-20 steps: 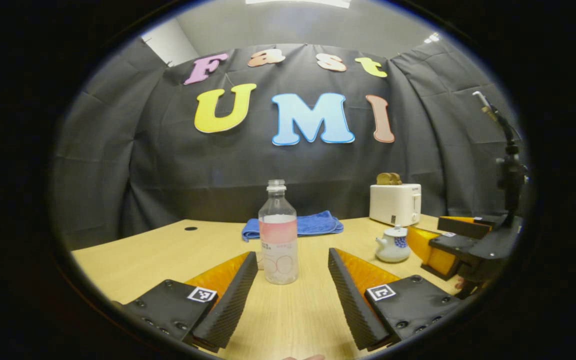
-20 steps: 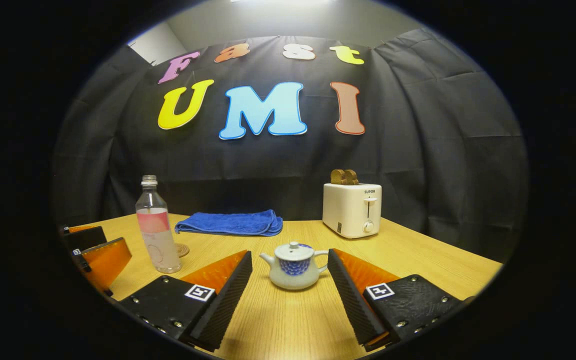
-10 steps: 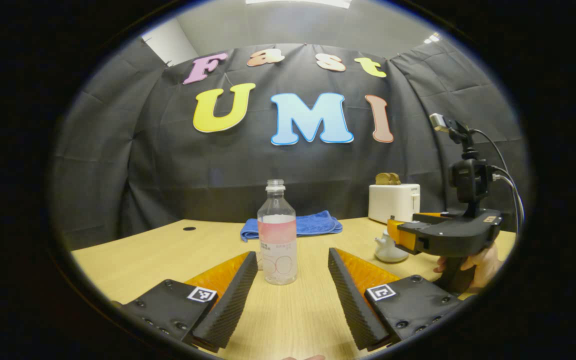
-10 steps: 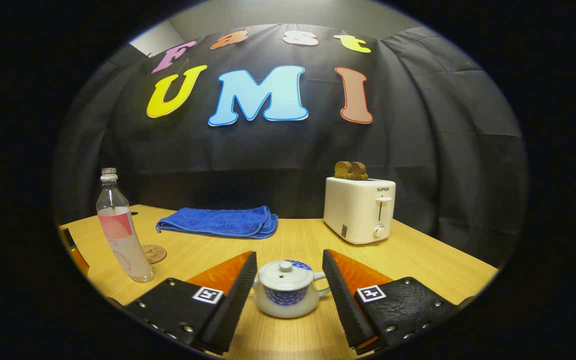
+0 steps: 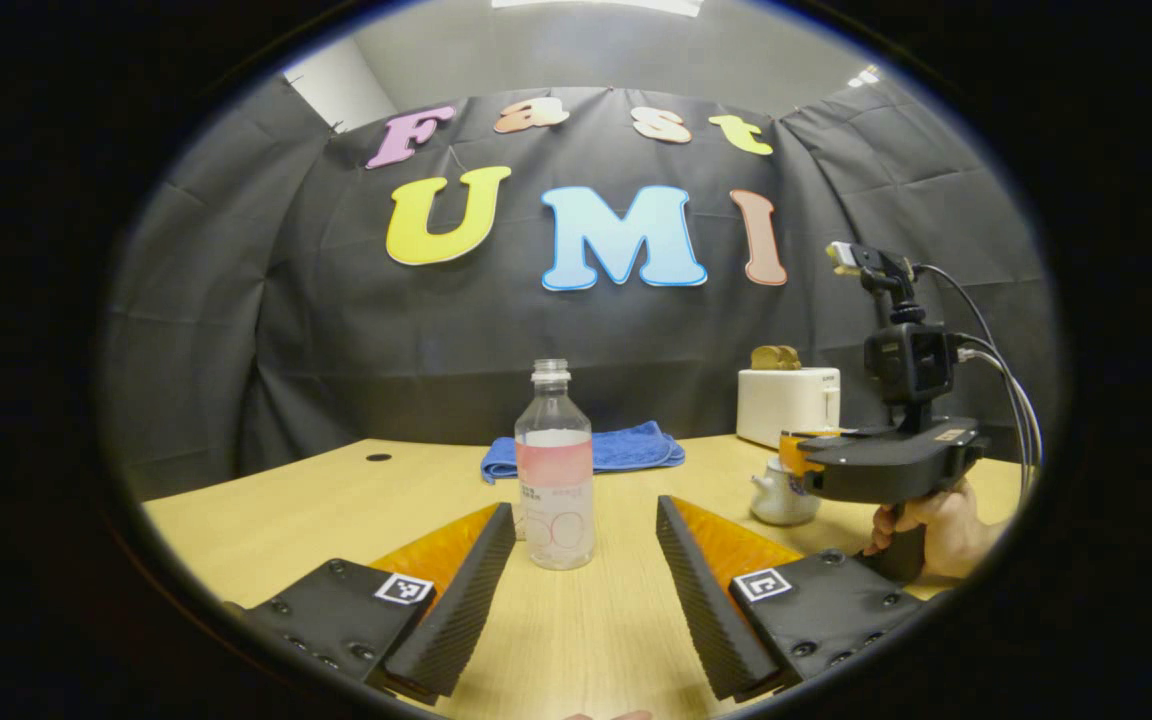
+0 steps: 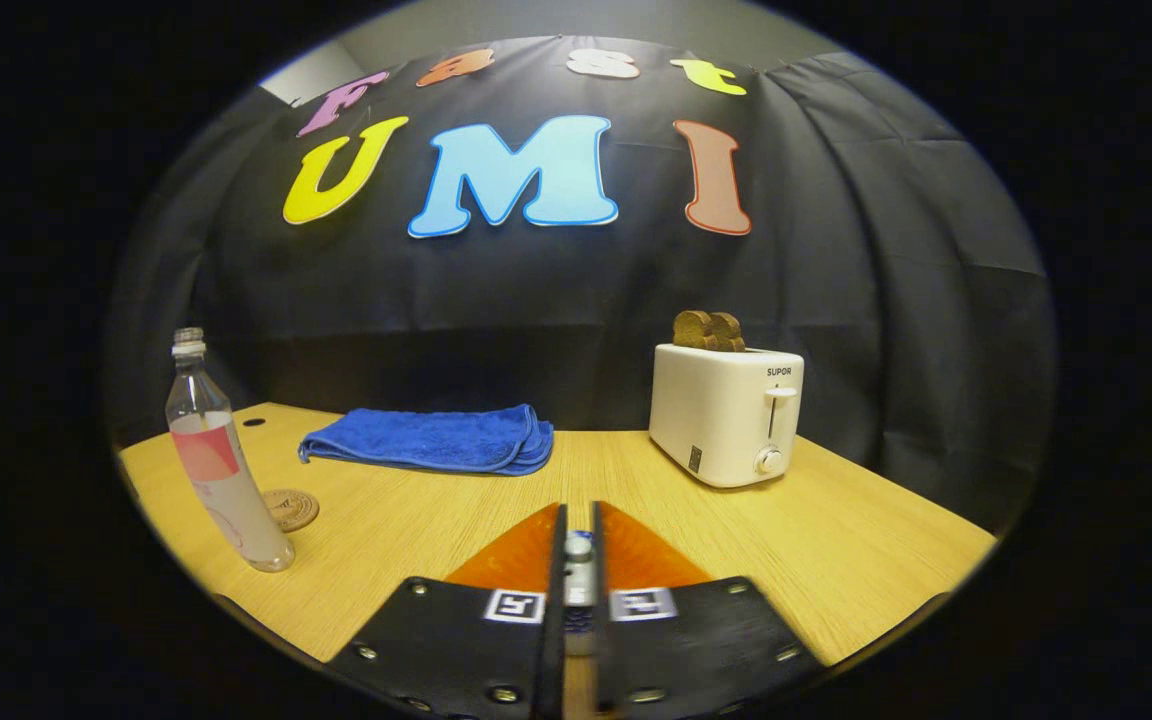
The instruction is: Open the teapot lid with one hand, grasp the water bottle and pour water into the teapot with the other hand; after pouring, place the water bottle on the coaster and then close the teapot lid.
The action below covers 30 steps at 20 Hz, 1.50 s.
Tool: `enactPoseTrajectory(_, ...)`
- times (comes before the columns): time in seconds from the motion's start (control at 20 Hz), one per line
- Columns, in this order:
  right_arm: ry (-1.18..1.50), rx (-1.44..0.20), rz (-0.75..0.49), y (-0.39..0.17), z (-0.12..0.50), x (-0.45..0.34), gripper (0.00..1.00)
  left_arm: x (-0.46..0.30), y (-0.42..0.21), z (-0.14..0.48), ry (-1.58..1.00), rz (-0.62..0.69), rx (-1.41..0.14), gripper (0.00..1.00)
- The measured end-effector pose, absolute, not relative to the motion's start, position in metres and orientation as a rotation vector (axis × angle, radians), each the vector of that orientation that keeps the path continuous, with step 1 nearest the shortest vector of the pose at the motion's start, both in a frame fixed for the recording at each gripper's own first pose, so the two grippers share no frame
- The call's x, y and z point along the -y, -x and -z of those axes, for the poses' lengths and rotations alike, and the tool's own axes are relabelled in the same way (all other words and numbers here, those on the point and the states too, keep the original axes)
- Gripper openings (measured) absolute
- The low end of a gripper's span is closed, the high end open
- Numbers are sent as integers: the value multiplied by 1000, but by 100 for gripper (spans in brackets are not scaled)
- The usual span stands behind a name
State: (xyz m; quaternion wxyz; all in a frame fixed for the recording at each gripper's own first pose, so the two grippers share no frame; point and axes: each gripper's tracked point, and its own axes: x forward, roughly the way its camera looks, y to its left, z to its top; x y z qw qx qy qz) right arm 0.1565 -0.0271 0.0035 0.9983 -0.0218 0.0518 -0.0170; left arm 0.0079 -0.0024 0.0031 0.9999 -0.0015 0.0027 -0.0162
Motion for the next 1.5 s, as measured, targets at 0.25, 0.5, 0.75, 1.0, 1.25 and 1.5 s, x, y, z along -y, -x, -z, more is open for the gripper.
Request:
enactPoseTrajectory(0.25, 41, -100, 23, -160, 3, 23, 17, 2, -8, -3, 2, 33, -6, 99)
enactPoseTrajectory(0.5, 28, -18, 7, -155, -22, 21, 17, 2, -9, -3, 2, 33, -4, 99)
enactPoseTrajectory(0.75, 30, -31, -11, -151, -17, 19, 17, 1, -10, -1, 2, 33, -3, 99)
enactPoseTrajectory(1.0, 81, -77, 36, -155, -7, 25, 17, 0, -10, -1, 2, 34, -2, 99)
enactPoseTrajectory(1.25, 71, -119, 13, -156, 6, 20, 23, 1, -9, -1, 2, 34, -3, 99)
enactPoseTrajectory(1.5, 66, -113, 33, -155, 4, 21, 5, 0, -11, -1, 1, 34, -2, 99)
